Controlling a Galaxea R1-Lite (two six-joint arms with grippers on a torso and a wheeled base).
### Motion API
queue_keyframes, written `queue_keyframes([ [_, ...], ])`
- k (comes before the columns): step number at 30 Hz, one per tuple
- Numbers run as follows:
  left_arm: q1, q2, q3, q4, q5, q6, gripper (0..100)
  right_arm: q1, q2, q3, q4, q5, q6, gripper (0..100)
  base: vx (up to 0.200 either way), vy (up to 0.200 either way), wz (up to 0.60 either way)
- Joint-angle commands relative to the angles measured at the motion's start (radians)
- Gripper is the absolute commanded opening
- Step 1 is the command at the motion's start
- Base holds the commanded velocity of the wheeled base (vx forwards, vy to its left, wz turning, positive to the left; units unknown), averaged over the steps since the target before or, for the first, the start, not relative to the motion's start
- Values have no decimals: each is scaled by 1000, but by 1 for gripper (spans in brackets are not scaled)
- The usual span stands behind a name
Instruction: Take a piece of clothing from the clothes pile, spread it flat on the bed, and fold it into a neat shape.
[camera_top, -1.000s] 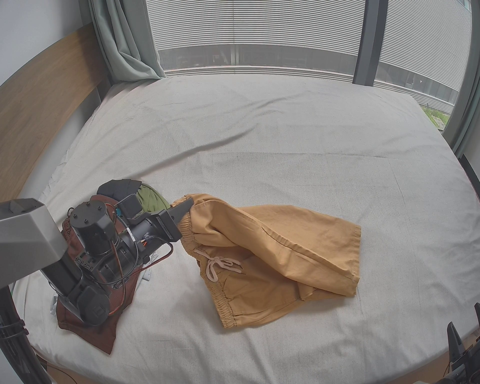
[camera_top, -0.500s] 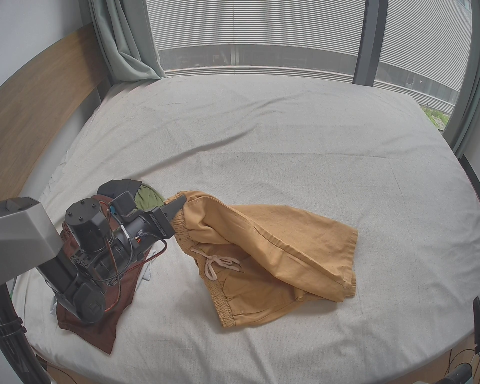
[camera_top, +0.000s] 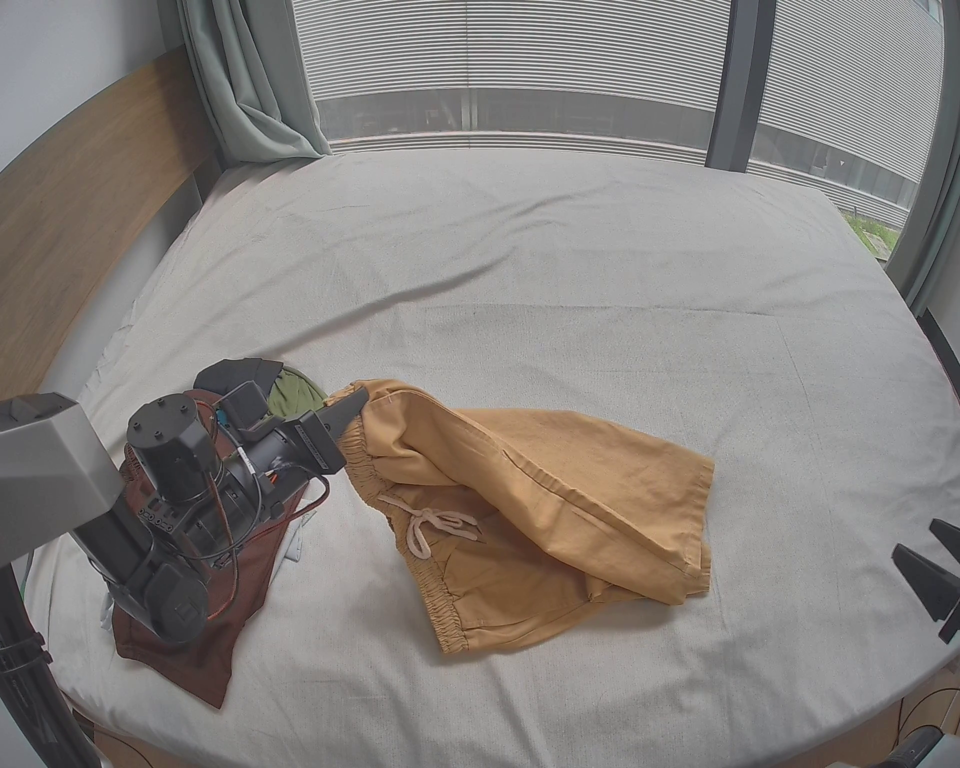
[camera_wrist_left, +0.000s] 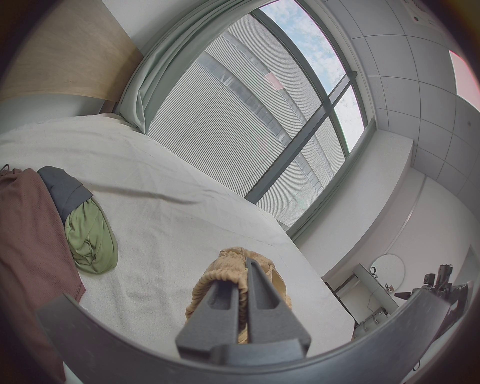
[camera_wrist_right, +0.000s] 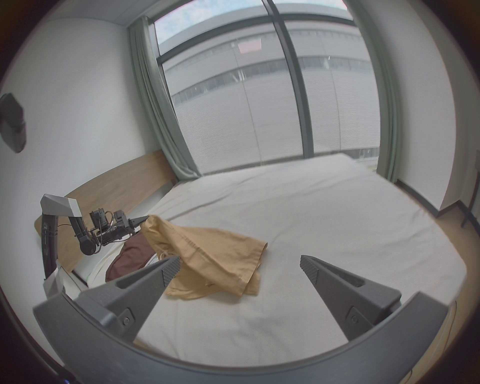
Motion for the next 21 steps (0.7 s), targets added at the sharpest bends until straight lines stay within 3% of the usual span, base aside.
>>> queue_keyframes([
  [1,38,0,1,-1,-16,1,0,22,301,-24,-94,86,34,100,0,0,0],
  [14,35,1,3,-1,-25,3,0,19,540,-22,-209,304,43,100,0,0,0],
  [21,32,0,4,-1,-25,7,0,22,682,-34,-345,330,40,100,0,0,0],
])
